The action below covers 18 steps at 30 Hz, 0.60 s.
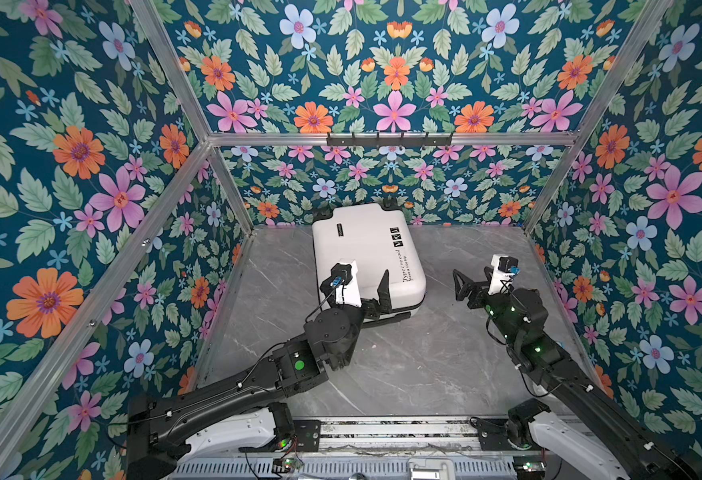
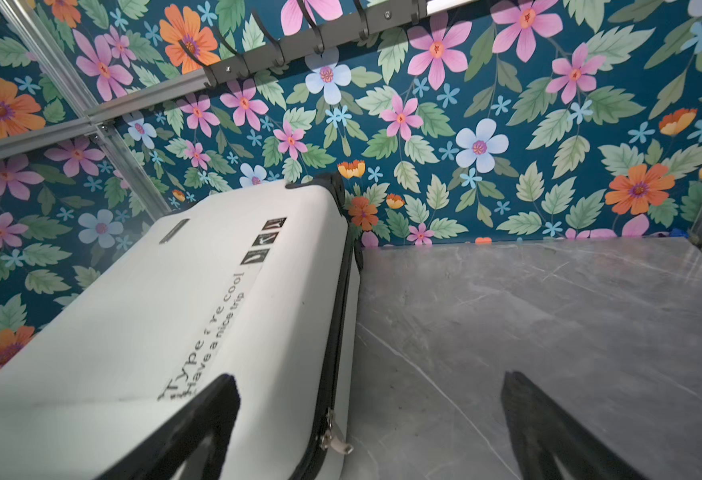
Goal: Pack the luggage
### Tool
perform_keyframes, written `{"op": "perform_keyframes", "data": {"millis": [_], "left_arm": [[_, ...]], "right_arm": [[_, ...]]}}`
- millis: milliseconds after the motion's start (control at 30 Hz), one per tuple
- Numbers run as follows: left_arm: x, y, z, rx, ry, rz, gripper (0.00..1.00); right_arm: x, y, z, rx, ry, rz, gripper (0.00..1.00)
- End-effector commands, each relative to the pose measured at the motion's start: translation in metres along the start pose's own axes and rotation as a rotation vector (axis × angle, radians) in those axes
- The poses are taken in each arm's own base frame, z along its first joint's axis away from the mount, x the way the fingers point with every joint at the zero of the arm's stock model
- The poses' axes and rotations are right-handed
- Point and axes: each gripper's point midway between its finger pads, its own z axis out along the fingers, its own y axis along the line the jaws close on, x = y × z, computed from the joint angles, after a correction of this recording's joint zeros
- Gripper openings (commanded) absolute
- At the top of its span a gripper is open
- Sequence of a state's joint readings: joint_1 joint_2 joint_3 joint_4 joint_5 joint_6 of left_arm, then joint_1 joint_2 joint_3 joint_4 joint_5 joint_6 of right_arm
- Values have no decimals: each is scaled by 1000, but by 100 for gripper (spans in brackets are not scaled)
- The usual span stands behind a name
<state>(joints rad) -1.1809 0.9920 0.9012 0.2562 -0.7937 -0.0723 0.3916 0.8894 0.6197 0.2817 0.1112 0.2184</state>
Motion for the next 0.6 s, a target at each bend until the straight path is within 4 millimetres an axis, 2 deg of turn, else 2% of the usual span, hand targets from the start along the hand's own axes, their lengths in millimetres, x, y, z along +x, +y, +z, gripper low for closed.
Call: {"op": "perform_keyframes", "data": {"millis": [0,67,100,200,233,300,367,433,500,567], "left_arm": [[-25,-2,6,-35,-76,202,100],[-40,-4,14,-34,-151,247,100],[-46,1,19,-55,-181,239,100],[-61,44,44,-135,-258,105,100],[-62,67,52,-172,-278,64,99],[-54,107,64,-274,-285,55,99],[-38,147,72,-384,-253,81,99],[-16,185,73,-481,-203,80,100],[8,216,66,-535,-161,69,99],[32,239,56,-580,-112,72,99]], "right_arm": [[-7,-4,13,48,18,-44,99],[-17,1,28,46,15,-52,99],[-22,3,34,46,18,-60,99],[-31,4,55,65,42,-91,99],[-33,5,62,71,42,-104,99],[-36,0,73,85,29,-129,99],[-36,-16,79,119,23,-103,99],[-31,-42,81,190,35,-79,99],[-20,-82,76,287,40,1,99],[-7,-119,64,387,41,63,98]]}}
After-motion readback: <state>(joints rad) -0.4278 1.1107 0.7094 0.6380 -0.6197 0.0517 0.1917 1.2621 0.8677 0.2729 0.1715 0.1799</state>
